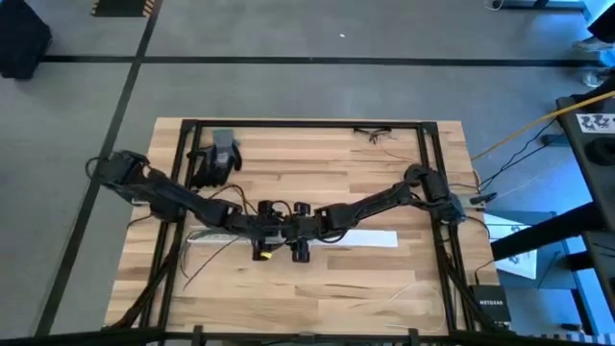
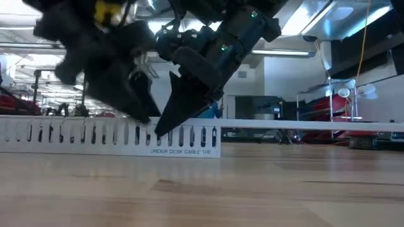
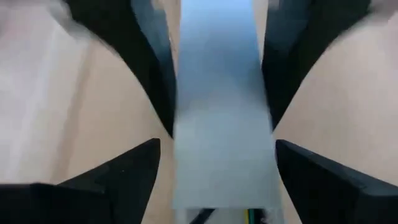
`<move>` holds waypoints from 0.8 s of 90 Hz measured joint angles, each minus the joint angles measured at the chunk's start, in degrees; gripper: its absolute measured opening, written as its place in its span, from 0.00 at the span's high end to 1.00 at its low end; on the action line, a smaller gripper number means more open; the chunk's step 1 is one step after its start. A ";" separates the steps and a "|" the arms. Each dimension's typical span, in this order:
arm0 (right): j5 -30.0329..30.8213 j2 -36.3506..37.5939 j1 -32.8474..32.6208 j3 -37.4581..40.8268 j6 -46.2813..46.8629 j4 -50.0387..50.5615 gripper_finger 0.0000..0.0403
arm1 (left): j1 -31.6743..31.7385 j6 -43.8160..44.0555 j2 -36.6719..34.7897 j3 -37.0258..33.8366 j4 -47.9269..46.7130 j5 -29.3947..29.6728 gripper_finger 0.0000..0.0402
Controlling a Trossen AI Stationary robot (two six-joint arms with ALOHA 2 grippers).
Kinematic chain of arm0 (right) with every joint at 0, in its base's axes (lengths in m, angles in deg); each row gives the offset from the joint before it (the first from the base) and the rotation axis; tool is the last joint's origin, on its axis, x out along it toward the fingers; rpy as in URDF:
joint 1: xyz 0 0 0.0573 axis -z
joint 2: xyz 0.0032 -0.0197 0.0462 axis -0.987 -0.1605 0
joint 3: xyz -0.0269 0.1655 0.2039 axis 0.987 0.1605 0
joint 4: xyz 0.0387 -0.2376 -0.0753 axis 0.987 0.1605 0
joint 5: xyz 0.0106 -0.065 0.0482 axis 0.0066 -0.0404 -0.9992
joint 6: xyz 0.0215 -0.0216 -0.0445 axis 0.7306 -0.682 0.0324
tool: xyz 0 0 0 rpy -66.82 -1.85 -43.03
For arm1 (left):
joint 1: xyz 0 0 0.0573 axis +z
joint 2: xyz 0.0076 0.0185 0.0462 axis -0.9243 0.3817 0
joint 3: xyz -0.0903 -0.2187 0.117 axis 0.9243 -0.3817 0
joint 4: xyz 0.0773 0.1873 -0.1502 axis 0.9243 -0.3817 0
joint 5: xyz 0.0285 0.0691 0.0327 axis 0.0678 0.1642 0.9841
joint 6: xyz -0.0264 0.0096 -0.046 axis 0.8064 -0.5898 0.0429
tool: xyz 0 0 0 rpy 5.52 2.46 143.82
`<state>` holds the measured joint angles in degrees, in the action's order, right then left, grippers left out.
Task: Ziptie cables
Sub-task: Close the cable duct
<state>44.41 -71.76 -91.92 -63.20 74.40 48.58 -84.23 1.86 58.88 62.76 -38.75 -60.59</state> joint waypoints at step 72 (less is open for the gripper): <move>-0.21 0.00 -0.02 0.13 -0.09 0.77 0.43 | -4.40 10.35 -12.23 -13.75 1.55 2.40 0.22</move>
<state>44.19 -71.76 -91.94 -63.07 74.31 49.35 -88.63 12.20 46.65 49.02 -37.20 -58.18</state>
